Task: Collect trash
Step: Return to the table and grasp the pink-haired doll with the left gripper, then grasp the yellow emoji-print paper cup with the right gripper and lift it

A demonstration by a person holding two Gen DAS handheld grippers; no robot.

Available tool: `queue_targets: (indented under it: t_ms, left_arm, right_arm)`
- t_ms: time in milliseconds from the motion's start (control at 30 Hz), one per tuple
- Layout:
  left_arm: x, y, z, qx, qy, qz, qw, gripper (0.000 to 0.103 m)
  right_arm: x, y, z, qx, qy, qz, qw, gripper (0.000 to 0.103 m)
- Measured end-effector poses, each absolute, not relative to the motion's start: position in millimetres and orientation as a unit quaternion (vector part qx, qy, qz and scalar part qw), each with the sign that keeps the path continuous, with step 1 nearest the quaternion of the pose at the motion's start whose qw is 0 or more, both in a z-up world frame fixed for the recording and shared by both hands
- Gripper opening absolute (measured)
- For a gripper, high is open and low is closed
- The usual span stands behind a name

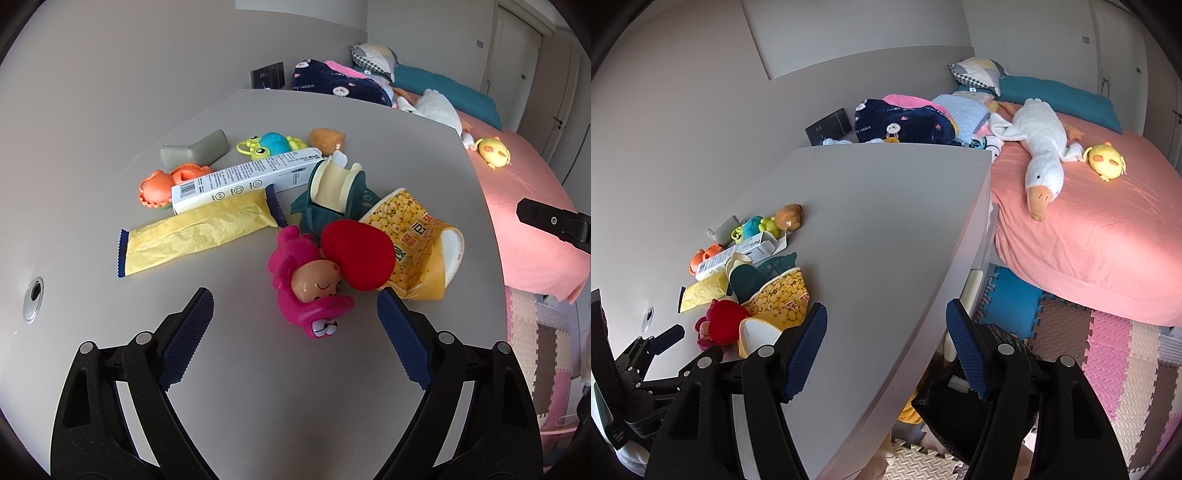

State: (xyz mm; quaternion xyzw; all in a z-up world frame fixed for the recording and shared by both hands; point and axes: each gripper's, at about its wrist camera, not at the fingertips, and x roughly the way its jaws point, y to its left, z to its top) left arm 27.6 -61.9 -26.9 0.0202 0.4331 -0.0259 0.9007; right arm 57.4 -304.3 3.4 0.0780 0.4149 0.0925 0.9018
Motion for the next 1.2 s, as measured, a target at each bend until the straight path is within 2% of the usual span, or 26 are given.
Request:
queue_targets:
  t_ms: [267,300,333,367,400,533,600,1200]
  left_arm:
    - [40.9,-54.2,-36.7,0.005,0.441,-0.031,0.897,0.078]
    - [42.0,-53.9,-37.5,0.004,0.441,-0.035,0.897,0.071]
    - [42.7,-53.5,-38.4,0.002,0.442,-0.04,0.896,0.059]
    - [43.7,-52.9,-39.6,0.0,0.445,-0.044,0.895,0.054]
    - [44.3,-51.4,-41.0,-0.004,0.448,-0.047,0.893,0.043]
    - [40.4,-41.7,-37.7,-0.01,0.442,-0.023,0.897,0.043]
    - [37.2,-34.4,-32.7,-0.016,0.436,-0.013,0.9,0.043]
    - [33.9,-3.3,-23.2,-0.038,0.43,0.013,0.902,0.043]
  right_arm:
    - [57.4,-282.4,-5.6,0.069,0.422,0.123,0.896,0.068]
    - [57.1,-279.4,-6.1,0.068,0.422,0.127,0.895,0.068]
    - [56.8,-276.0,-6.8,0.065,0.423,0.13,0.894,0.068]
    - [56.9,-272.5,-7.4,0.064,0.423,0.134,0.894,0.068]
    - [56.2,-269.3,-7.7,0.063,0.424,0.138,0.893,0.068]
    - [54.1,-257.4,-9.8,0.061,0.426,0.156,0.889,0.069]
    - [54.0,-251.5,-11.4,0.062,0.428,0.165,0.887,0.072]
    - [70.7,-221.0,-32.8,0.145,0.449,0.234,0.85,0.076]
